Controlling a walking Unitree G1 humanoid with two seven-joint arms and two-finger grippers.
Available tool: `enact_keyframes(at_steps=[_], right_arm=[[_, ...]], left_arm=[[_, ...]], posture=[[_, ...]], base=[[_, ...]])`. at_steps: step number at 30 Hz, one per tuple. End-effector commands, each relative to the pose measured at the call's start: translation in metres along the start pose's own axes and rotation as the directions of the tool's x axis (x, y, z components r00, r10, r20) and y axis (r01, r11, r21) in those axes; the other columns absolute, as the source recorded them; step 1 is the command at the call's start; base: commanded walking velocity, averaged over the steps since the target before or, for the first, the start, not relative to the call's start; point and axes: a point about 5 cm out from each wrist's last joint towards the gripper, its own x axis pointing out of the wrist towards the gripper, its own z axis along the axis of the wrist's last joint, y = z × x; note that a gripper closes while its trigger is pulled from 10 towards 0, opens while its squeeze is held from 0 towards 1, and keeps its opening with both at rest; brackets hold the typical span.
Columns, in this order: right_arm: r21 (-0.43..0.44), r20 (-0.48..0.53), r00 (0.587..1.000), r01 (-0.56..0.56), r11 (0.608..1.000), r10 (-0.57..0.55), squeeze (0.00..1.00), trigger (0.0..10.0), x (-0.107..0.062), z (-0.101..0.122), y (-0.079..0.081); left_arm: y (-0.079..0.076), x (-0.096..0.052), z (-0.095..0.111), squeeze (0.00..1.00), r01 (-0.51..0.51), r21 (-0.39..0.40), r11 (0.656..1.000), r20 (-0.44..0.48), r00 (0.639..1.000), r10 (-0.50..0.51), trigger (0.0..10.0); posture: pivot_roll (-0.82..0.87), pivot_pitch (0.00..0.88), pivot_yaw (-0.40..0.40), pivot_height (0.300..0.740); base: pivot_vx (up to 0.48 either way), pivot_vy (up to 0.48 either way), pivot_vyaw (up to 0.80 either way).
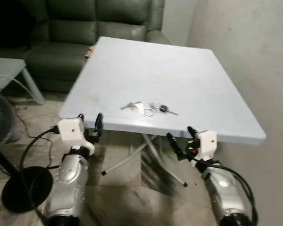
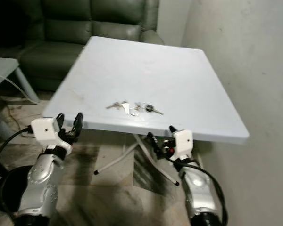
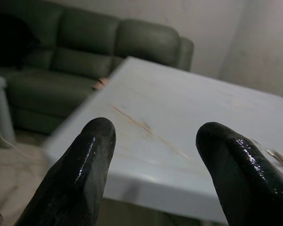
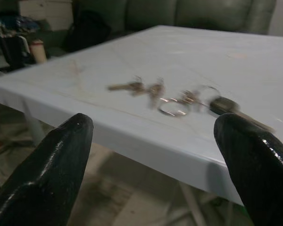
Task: Hang keys on a hook
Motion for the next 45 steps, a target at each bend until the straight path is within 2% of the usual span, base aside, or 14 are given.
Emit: enact_keyframes(at_steps=[1, 9, 16, 25, 45], right_arm=[[-0.020, -0.003, 0.999, 0.032, 0.999, -0.032, 0.00, 10.0, -0.0059, 0.0021, -0.0123], [-0.024, -0.006, 1.000, 0.027, 0.999, -0.027, 0.00, 10.0, -0.0072, 0.0020, -0.0124], [-0.027, -0.007, 1.000, 0.030, 0.999, -0.030, 0.00, 10.0, -0.0080, 0.0021, -0.0135], [-0.030, -0.006, 0.999, 0.031, 0.999, -0.031, 0.00, 10.0, -0.0079, 0.0029, -0.0147], [-0.028, -0.004, 0.999, 0.033, 0.999, -0.034, 0.00, 10.0, -0.0075, 0.0035, -0.0146]], left_arm=[[-0.0102, 0.0014, -0.0024, 0.00, 0.025, -0.015, 1.000, -0.006, 1.000, -0.025, 10.0], [-0.0092, 0.0017, -0.0025, 0.00, 0.020, -0.017, 1.000, -0.008, 1.000, -0.020, 10.0], [-0.0082, 0.0013, -0.0048, 0.00, 0.004, -0.010, 1.000, -0.028, 1.000, -0.004, 10.0], [-0.0099, 0.0005, -0.0081, 0.00, 0.029, -0.015, 0.999, -0.060, 0.998, -0.029, 10.0], [-0.0163, 0.0002, -0.0058, 0.00, 0.059, -0.016, 0.998, -0.051, 0.997, -0.060, 10.0]], posture=[[-0.04, 0.000, -0.051, 0.740], [-0.04, 0.000, -0.052, 0.740], [-0.04, 0.000, -0.052, 0.740], [-0.04, 0.000, -0.054, 0.740], [-0.04, 0.000, -0.050, 0.740]], base=[[0.000, 0.398, 0.00], [0.000, 0.388, 0.00], [0.000, 0.000, 0.00], [0.000, 0.000, 0.00], [0.412, 0.000, 0.00]])
